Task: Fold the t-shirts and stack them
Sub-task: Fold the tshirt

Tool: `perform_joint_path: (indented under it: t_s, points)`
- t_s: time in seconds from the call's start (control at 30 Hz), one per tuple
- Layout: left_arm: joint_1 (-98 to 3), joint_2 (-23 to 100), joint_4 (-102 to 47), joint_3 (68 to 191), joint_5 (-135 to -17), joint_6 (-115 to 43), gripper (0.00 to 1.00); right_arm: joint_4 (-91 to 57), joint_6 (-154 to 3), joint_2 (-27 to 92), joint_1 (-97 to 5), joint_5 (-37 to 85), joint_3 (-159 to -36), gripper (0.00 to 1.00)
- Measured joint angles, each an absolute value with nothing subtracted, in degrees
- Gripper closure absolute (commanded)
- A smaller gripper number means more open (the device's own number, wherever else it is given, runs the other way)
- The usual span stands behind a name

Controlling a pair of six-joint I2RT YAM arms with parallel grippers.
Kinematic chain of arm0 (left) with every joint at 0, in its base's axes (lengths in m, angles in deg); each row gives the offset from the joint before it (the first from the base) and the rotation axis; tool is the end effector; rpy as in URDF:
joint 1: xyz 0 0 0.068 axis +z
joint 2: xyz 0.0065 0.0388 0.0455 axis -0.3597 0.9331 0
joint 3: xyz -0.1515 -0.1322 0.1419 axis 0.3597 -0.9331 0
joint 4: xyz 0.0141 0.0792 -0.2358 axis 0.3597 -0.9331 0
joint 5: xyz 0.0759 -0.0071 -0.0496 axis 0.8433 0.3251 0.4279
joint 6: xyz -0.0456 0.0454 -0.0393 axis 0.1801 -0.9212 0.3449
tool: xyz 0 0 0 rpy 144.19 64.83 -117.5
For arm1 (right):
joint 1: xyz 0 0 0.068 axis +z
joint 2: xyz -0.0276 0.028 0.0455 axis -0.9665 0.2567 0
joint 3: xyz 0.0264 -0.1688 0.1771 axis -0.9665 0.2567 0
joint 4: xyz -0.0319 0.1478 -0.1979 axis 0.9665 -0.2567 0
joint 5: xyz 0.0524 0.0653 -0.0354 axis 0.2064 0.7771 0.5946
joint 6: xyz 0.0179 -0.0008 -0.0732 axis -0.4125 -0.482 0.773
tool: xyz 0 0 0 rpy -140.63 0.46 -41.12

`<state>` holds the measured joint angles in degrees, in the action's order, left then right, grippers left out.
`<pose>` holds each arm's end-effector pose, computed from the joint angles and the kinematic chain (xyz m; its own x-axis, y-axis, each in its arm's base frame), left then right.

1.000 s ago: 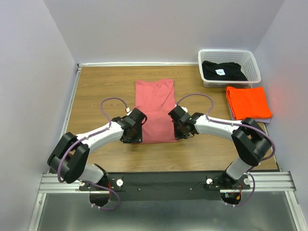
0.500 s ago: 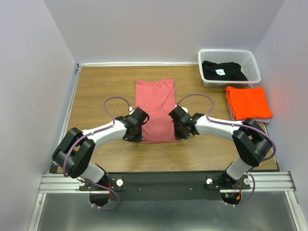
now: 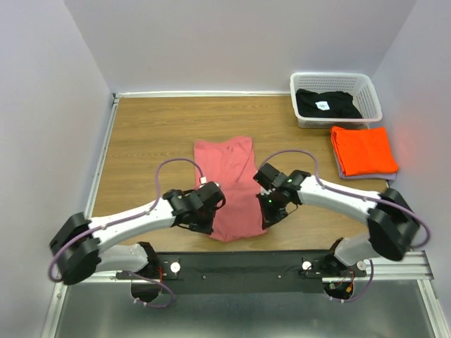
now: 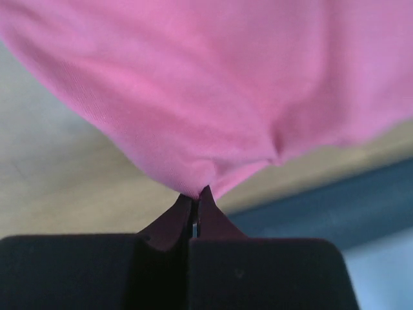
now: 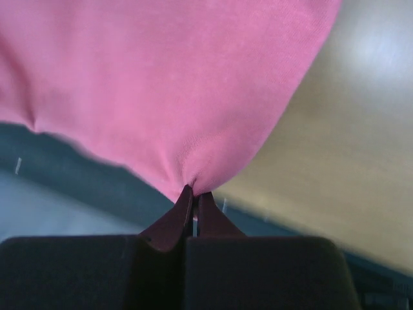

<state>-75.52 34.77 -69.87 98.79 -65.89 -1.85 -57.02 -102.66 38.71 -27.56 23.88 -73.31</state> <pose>0.1304 -0.1795 0.1422 -0.9607 0.1146 -0.2529 0.1723 0.9603 -0.2193 0.1726 0.2016 0.1302 -0.9630 -0.2372 -0.1277 -0.2625 0.9330 0.2463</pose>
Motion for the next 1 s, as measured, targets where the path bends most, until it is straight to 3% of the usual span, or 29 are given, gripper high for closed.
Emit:
perform_joint_path:
  t_s: [0.13, 0.33, 0.57, 1.0]
  points:
    - [-77.20, 25.33, -76.87, 100.36, -68.97, 0.62, 1.00, -69.92, -101.28, 28.39, -26.75, 28.04, -75.49, 0.99]
    - [-74.54, 26.14, -84.12, 110.70, -69.24, -0.61, 1.00, -83.27, -98.11, 30.23, -27.23, 24.12, -92.15, 1.00]
    - [-64.00, 27.58, -84.78, 116.80, -69.56, -6.27, 1.00, -87.16, -93.59, 33.75, -32.36, 21.81, -101.26, 1.00]
    - [-56.31, 30.99, -79.90, 119.86, -72.58, -14.29, 1.00, -89.37, -87.34, 42.75, -39.45, 22.59, -115.86, 0.99]
